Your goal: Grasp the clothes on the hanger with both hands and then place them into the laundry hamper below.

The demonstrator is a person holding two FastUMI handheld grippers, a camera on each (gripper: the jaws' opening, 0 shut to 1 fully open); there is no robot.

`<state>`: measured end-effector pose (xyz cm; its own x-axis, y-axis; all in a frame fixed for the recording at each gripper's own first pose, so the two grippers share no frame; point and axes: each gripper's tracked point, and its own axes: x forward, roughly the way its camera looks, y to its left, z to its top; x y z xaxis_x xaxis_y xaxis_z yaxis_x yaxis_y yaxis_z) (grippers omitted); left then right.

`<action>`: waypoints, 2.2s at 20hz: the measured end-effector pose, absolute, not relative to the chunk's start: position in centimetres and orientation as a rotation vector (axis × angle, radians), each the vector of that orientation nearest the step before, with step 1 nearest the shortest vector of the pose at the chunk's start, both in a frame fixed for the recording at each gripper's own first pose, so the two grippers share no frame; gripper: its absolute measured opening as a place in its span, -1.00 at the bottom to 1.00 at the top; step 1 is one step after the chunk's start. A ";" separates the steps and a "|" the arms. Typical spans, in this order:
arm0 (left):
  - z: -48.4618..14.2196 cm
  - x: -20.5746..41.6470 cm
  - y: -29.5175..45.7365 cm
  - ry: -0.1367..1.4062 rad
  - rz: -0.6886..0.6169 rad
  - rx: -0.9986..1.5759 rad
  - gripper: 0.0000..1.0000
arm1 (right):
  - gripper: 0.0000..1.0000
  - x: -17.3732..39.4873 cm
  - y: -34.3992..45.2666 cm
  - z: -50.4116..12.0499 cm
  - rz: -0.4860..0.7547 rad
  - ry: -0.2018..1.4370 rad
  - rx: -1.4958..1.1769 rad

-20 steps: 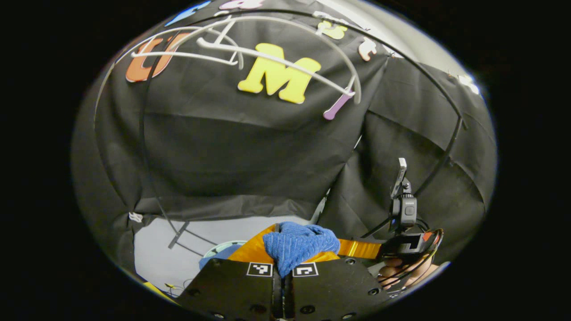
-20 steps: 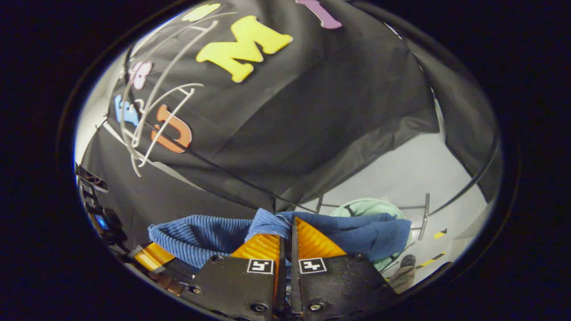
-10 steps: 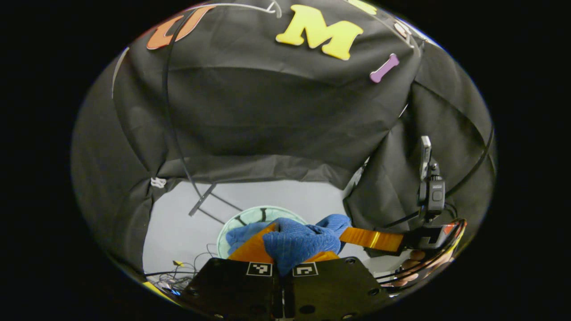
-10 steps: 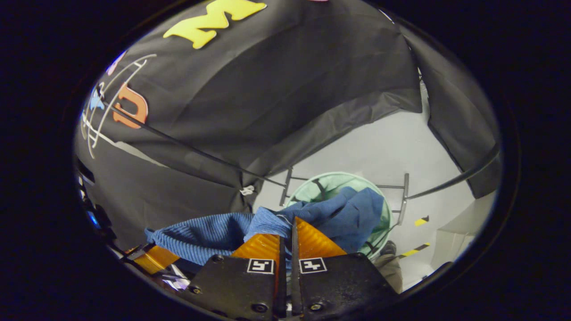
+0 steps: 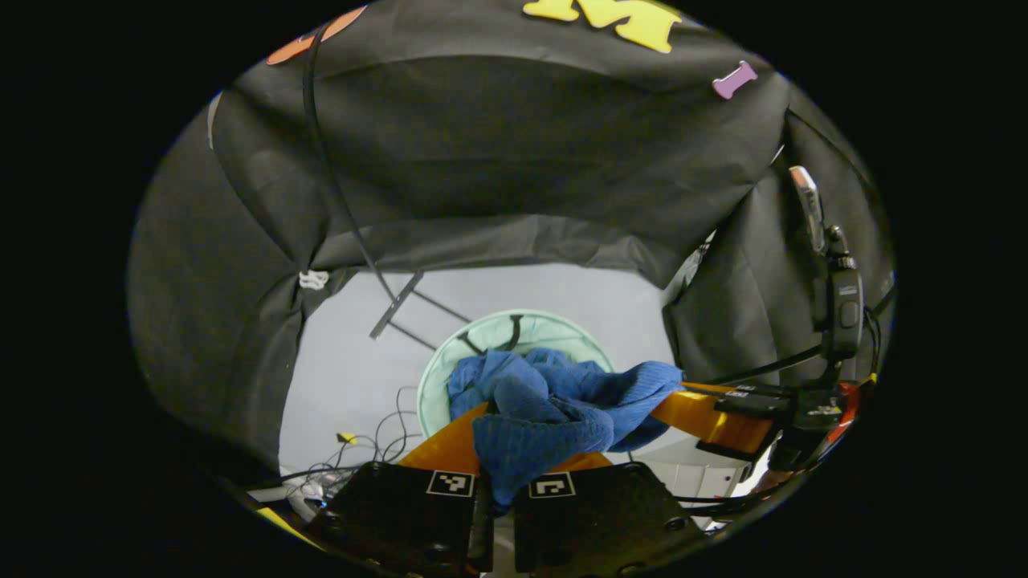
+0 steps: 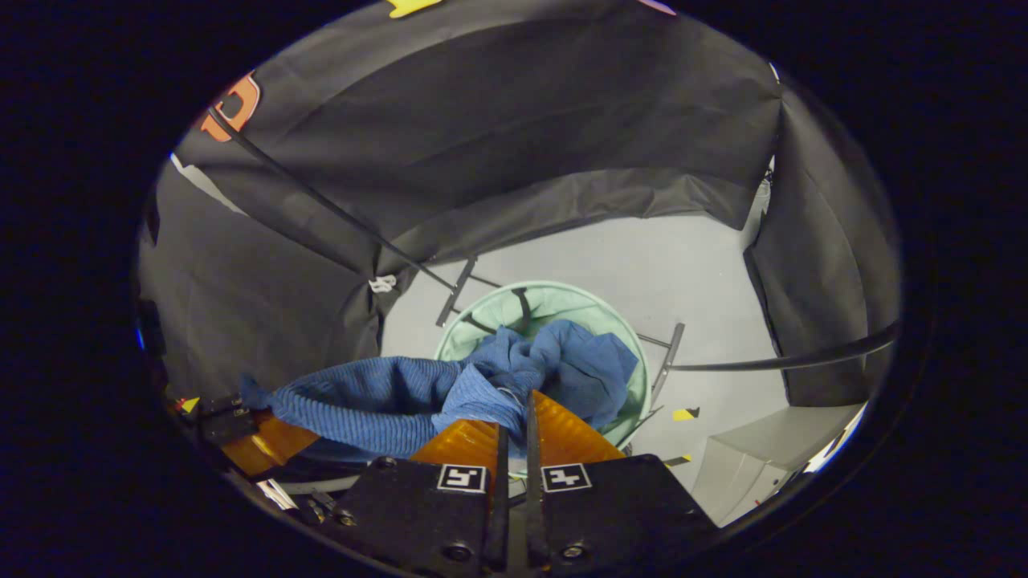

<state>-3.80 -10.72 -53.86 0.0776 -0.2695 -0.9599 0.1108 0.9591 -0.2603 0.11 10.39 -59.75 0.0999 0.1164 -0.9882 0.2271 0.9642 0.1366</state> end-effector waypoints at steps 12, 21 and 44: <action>-41.3 1.3 -6.8 1.169 -0.233 -0.049 1.00 | 0.63 5.5 8.0 -46.2 -0.060 1.079 0.083; -22.1 4.3 -2.7 0.603 -0.218 -0.022 0.93 | 0.63 3.6 8.1 -24.6 -0.084 0.584 0.049; -7.9 -9.0 -2.2 -0.004 0.045 0.053 0.96 | 0.99 -14.2 -0.4 -0.7 0.038 0.091 0.009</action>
